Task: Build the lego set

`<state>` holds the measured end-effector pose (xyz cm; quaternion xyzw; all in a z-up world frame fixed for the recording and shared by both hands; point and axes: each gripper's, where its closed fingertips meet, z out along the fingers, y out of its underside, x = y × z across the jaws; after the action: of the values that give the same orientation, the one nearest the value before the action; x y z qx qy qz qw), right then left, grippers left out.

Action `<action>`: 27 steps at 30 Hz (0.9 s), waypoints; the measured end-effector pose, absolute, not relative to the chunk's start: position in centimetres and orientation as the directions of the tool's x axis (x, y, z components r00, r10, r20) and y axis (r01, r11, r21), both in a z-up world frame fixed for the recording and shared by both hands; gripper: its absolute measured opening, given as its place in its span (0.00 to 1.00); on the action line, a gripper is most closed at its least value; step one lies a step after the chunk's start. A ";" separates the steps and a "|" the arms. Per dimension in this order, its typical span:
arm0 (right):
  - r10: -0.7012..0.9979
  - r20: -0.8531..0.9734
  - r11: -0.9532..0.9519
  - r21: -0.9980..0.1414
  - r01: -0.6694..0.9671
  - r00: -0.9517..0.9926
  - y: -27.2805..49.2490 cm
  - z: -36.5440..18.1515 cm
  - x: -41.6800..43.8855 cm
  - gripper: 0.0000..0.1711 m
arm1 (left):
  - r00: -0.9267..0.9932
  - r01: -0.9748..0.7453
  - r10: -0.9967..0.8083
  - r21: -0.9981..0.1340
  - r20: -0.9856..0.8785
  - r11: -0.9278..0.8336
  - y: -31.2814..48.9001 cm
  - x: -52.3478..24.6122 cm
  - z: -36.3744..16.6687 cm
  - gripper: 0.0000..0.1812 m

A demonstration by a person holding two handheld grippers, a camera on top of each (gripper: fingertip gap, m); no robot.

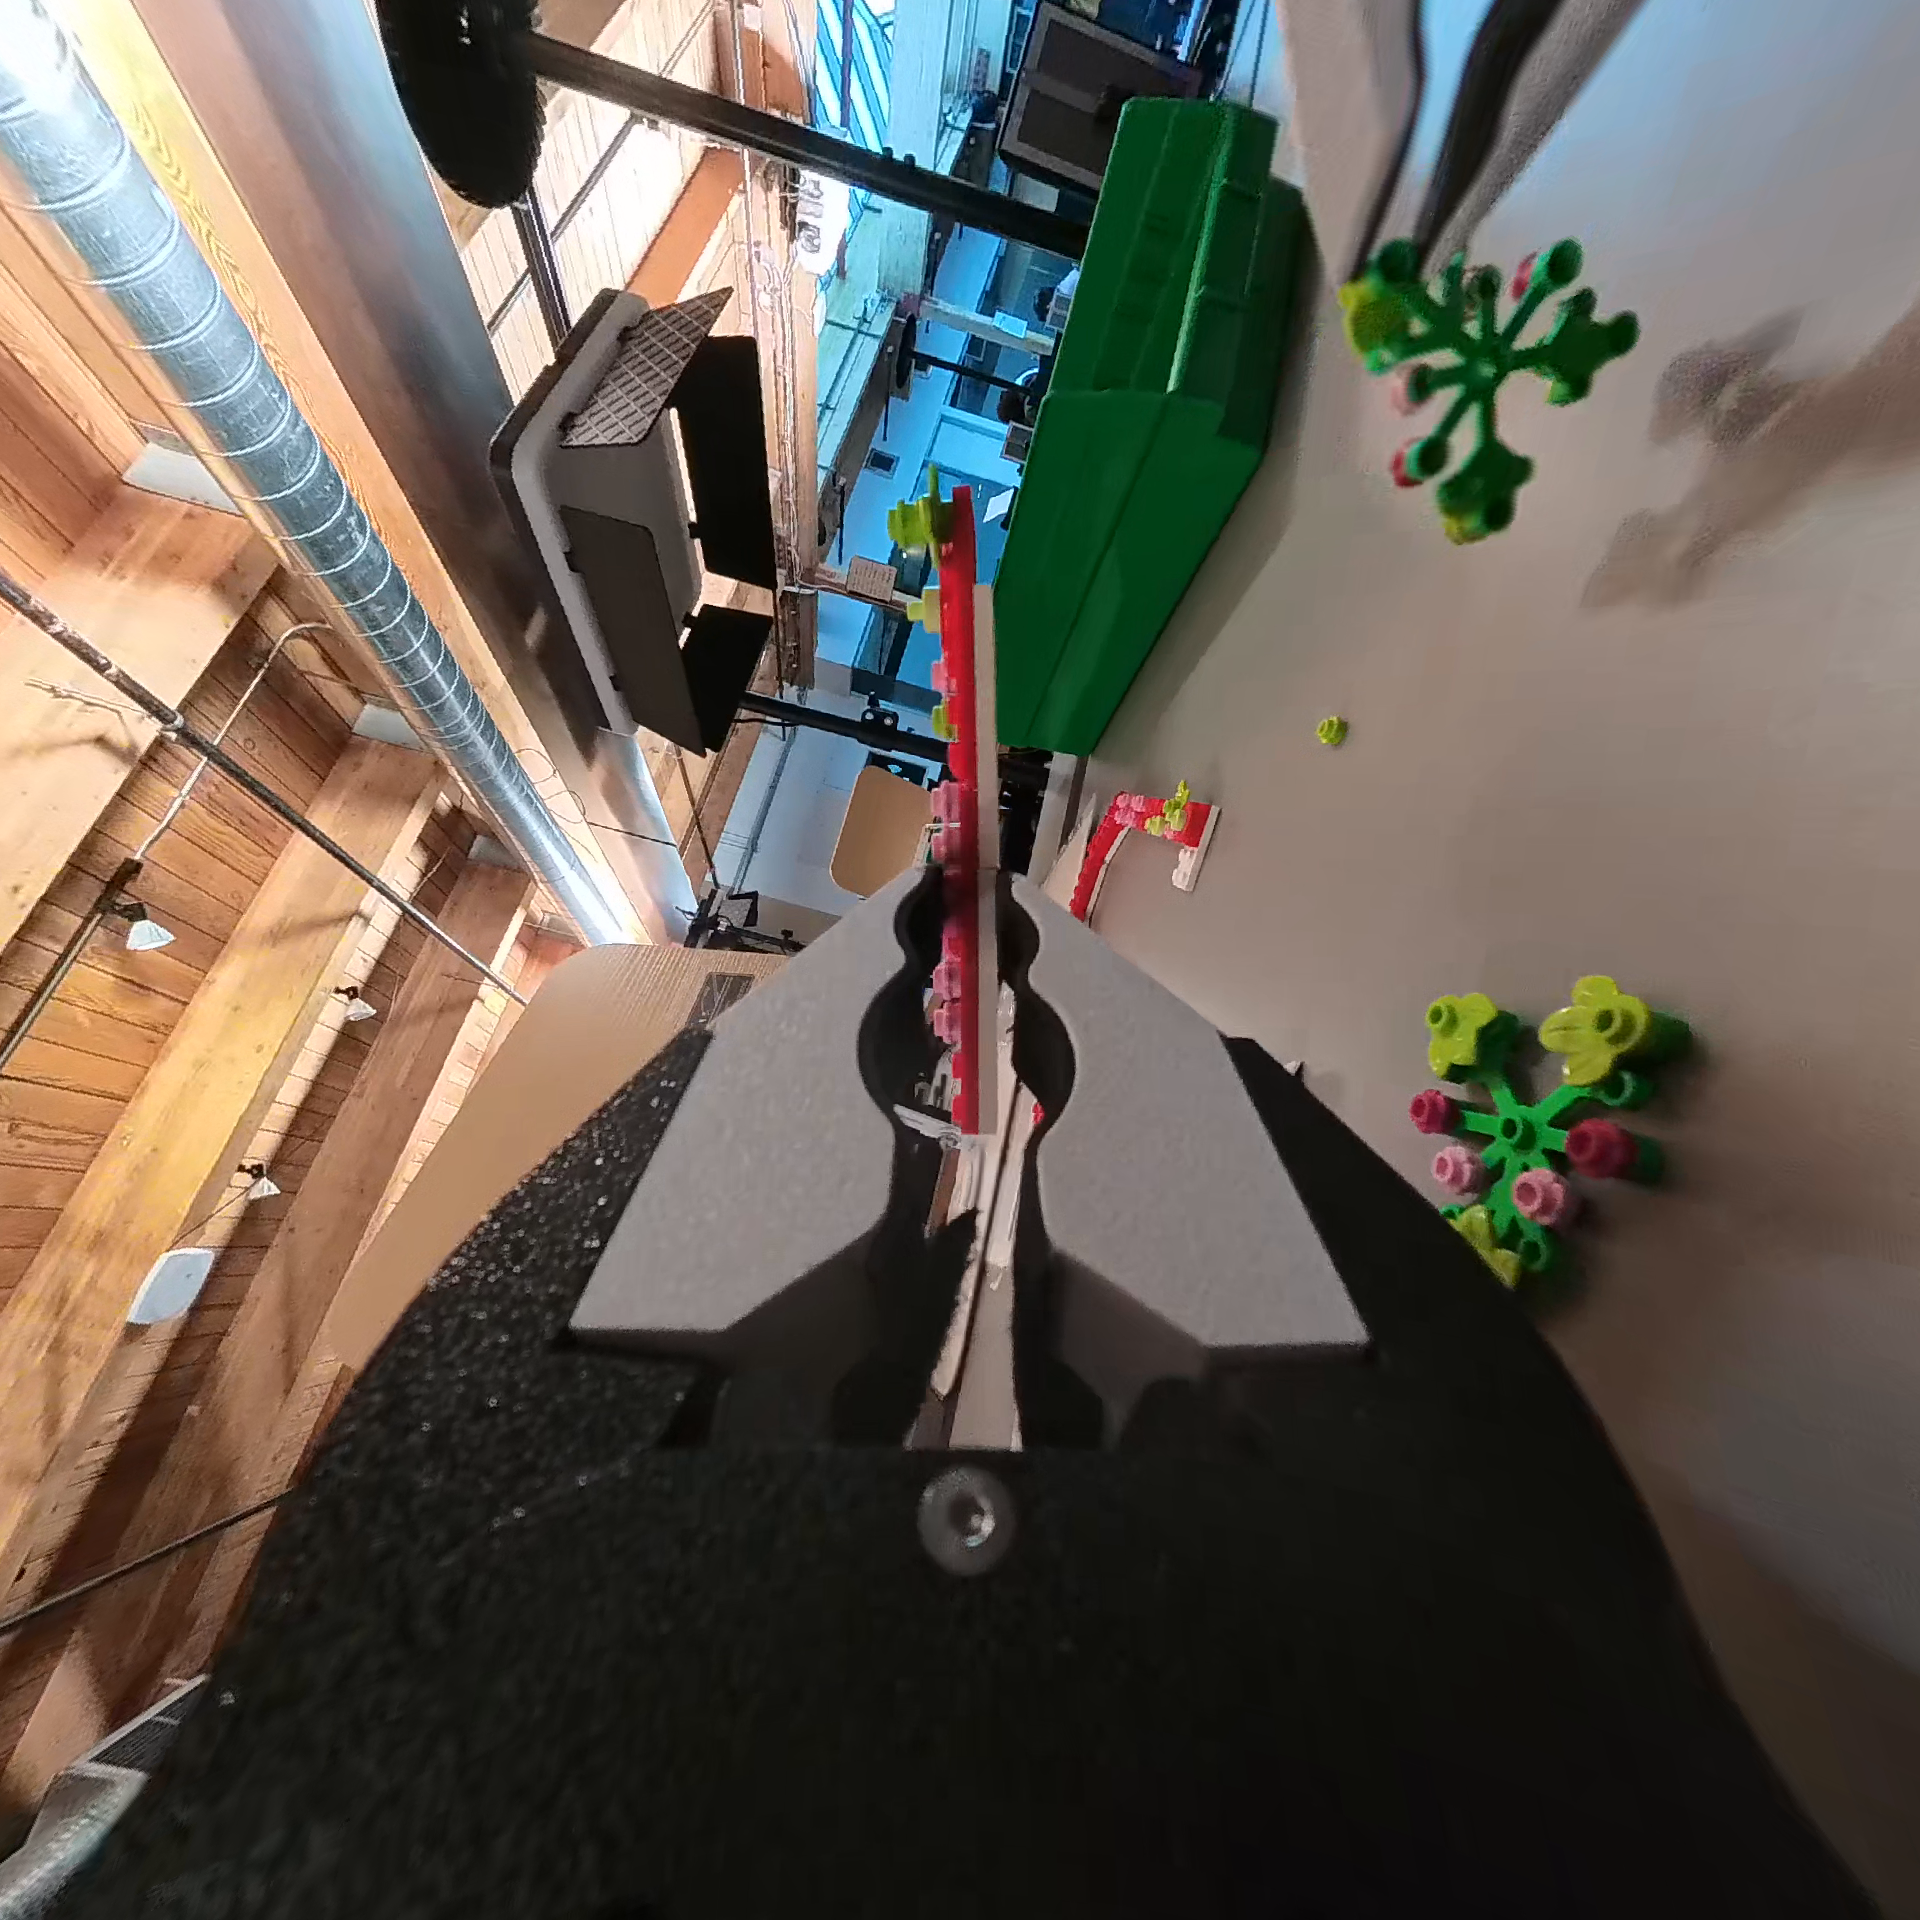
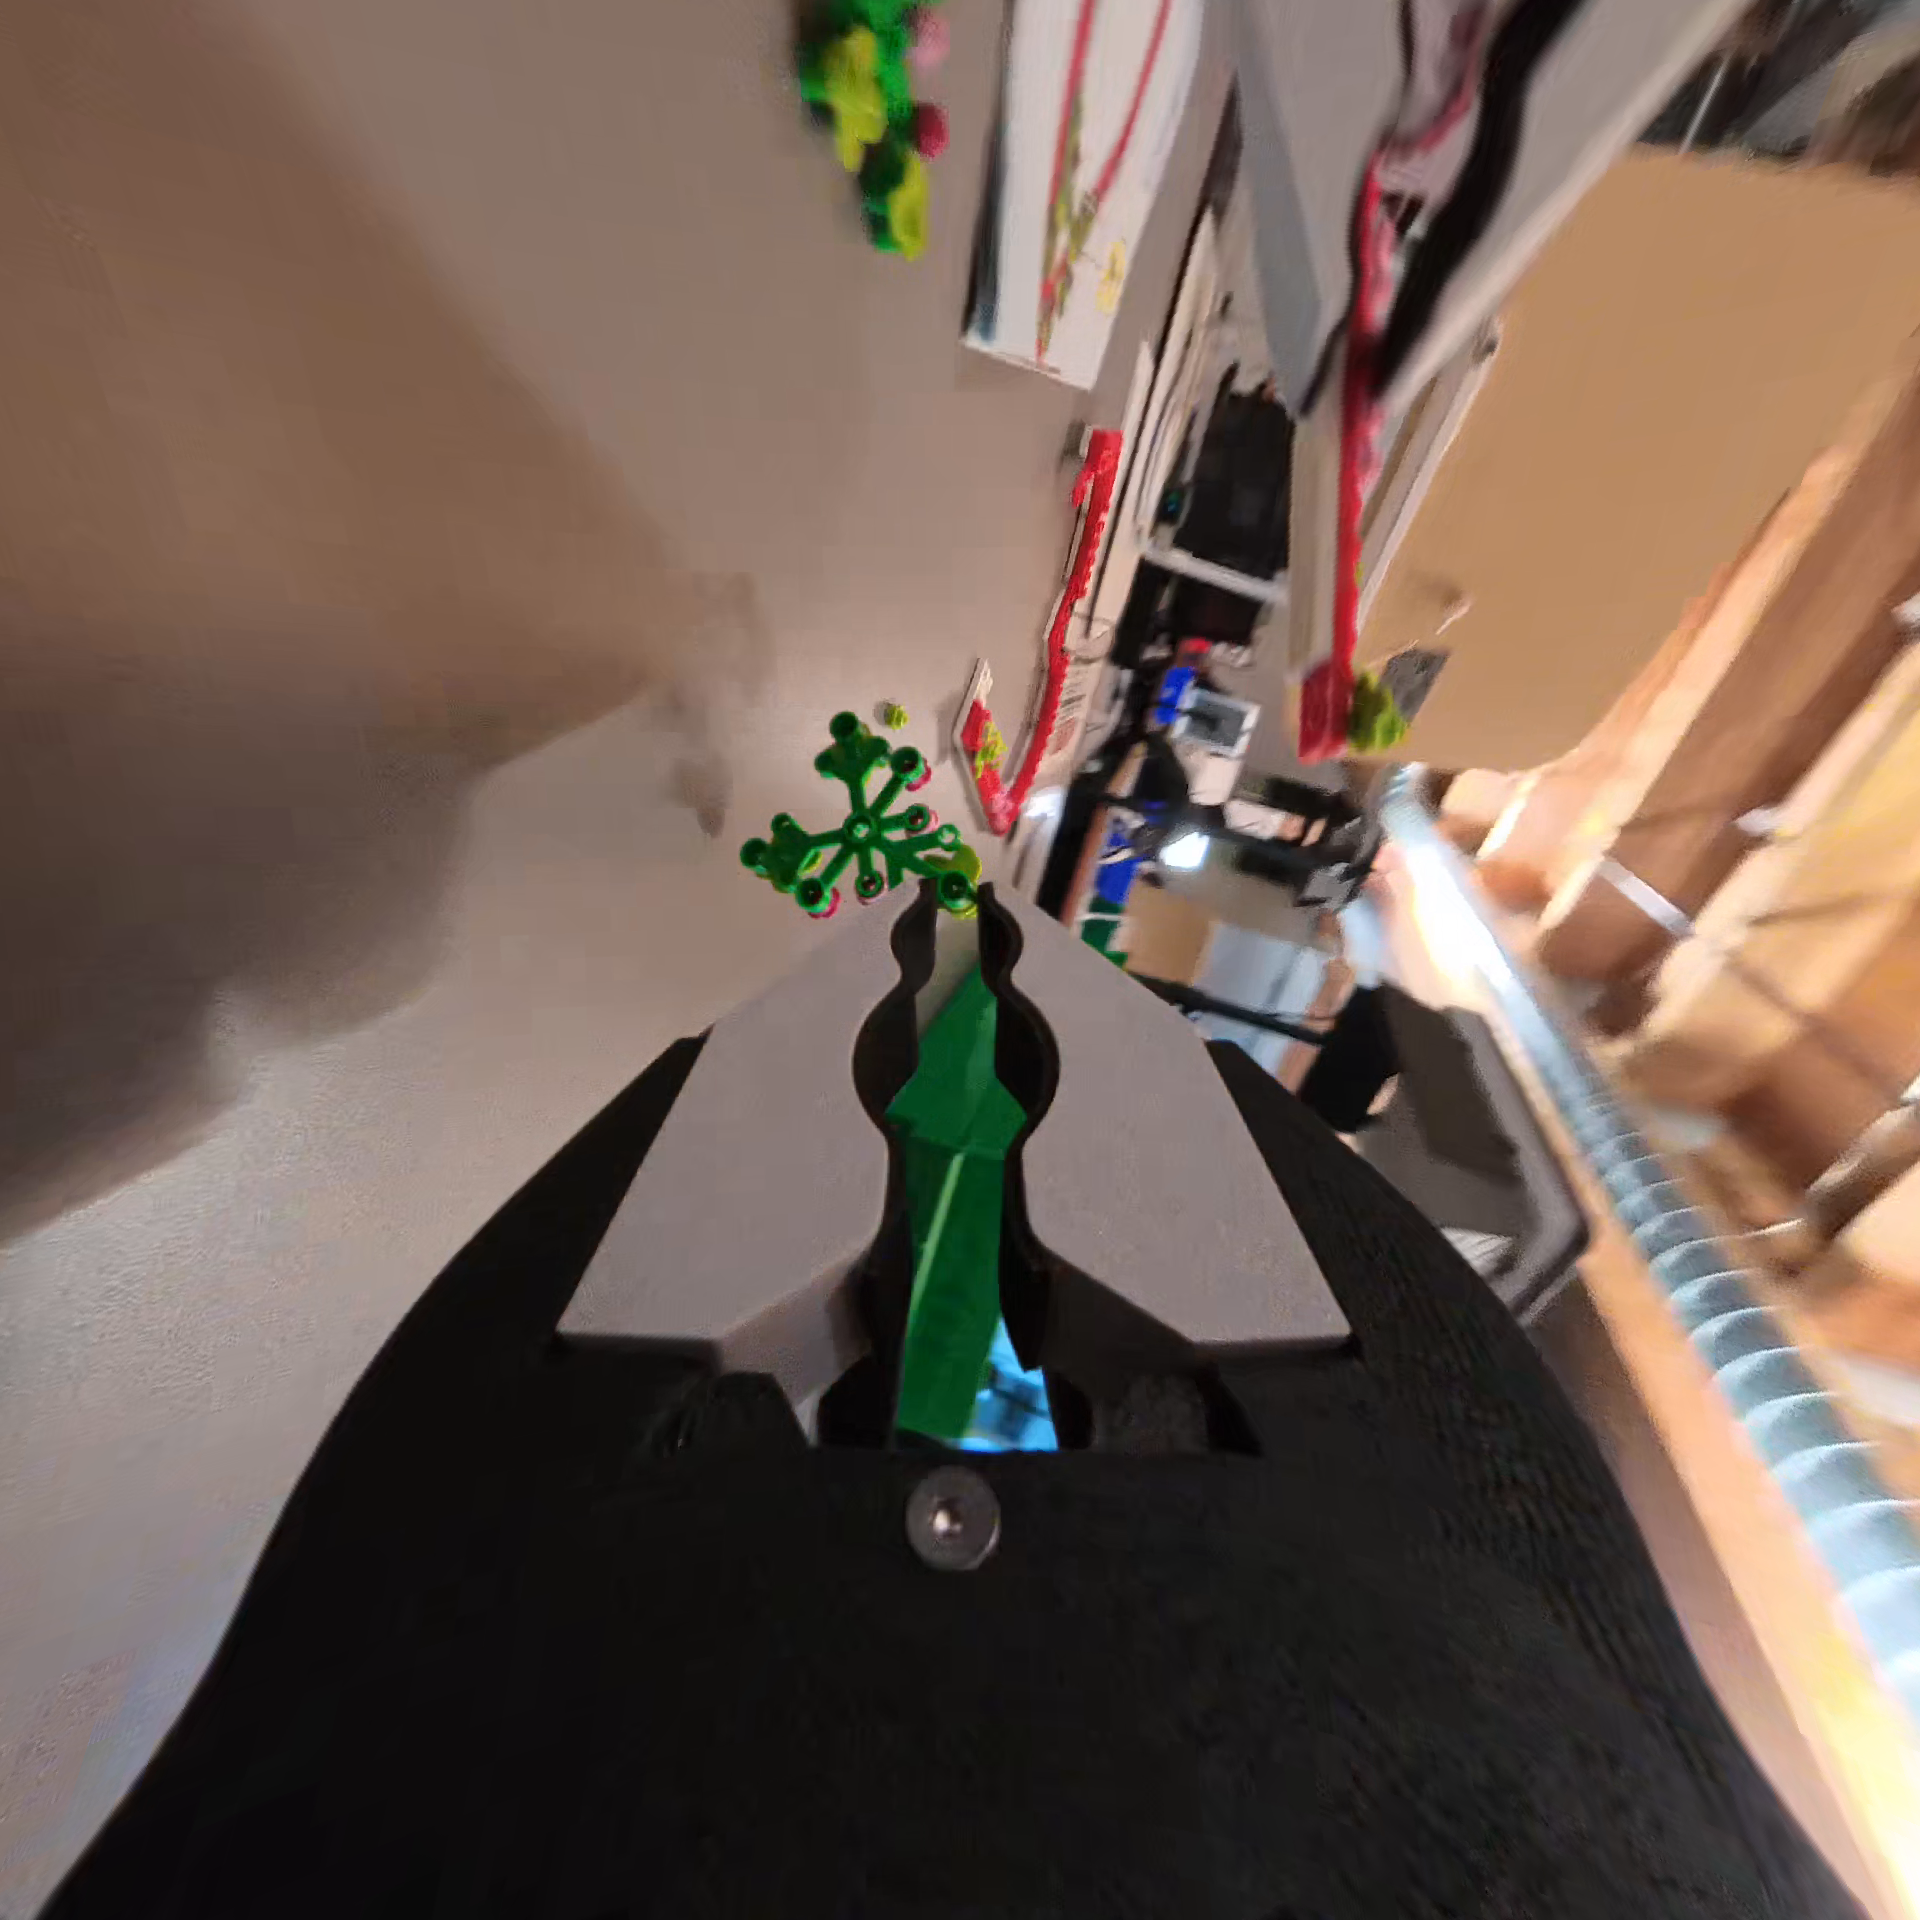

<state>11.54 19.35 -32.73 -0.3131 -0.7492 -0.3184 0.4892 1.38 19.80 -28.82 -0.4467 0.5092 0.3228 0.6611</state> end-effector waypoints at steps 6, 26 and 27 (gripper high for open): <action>0.026 0.925 0.667 0.266 0.696 -0.379 16.9 -33.2 10.7 0.03 | 0.287 -0.880 -0.036 -0.278 -0.957 0.386 19.9 1.1 -28.8 0.03; 0.572 0.792 0.666 -0.299 0.683 -0.212 11.4 -35.6 10.0 0.16 | 0.183 -0.891 -0.003 -0.167 -0.983 0.421 19.3 2.3 -29.3 0.03; 0.656 0.739 0.588 -0.374 0.717 -0.153 12.1 -35.7 10.5 0.18 | 0.170 -0.893 0.004 -0.153 -0.985 0.423 19.3 2.4 -29.3 0.03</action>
<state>10.47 12.07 -35.71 -0.4526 -0.7587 -0.0325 0.4675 2.35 19.28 -29.30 -0.4099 0.5424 0.3471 0.6460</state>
